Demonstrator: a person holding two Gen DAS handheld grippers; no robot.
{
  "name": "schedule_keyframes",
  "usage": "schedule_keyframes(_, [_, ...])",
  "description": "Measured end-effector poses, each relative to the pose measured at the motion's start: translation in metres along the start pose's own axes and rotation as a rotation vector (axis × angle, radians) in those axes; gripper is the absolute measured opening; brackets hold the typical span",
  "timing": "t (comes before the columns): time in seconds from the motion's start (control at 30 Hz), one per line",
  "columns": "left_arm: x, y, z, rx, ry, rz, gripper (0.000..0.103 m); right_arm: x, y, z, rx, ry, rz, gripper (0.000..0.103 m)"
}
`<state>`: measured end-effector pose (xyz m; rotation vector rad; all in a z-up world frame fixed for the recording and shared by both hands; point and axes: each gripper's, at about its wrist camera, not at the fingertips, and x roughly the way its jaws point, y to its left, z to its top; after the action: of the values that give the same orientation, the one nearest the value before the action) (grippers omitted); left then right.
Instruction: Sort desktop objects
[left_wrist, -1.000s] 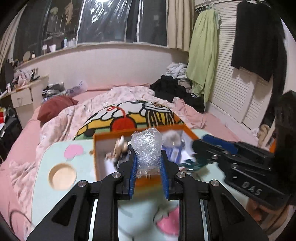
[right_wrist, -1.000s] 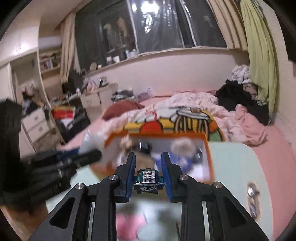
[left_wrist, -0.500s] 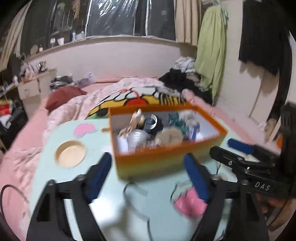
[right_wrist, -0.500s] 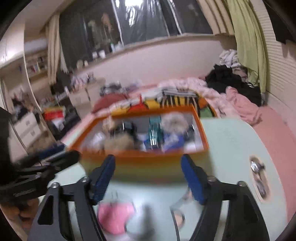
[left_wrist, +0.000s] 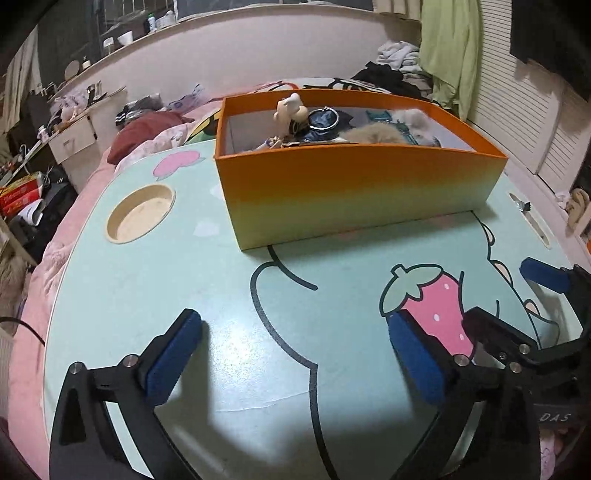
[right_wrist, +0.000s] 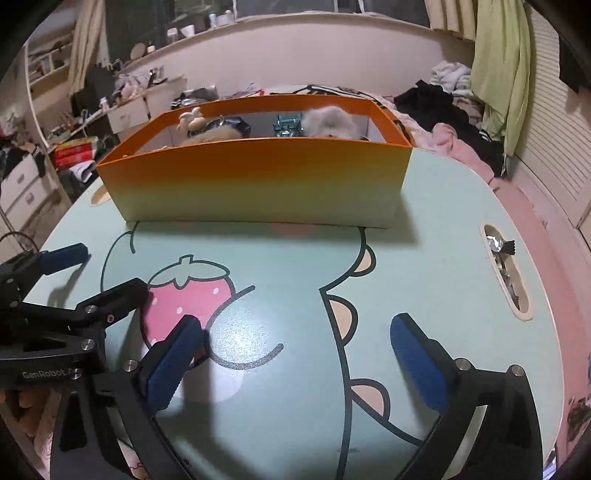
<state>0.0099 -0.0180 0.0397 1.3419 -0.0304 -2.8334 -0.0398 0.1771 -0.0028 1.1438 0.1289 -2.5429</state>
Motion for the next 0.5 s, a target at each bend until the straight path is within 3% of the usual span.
schedule_keyframes(0.33, [0.073, -0.005, -0.001, 0.006, -0.001, -0.001, 0.102, -0.004, 0.000, -0.002, 0.006, 0.005, -0.027, 0.103])
schedule_keyframes(0.5, [0.090, -0.005, -0.001, 0.003, -0.002, 0.000, 0.102, -0.004, -0.005, -0.002, 0.037, 0.005, -0.058, 0.103])
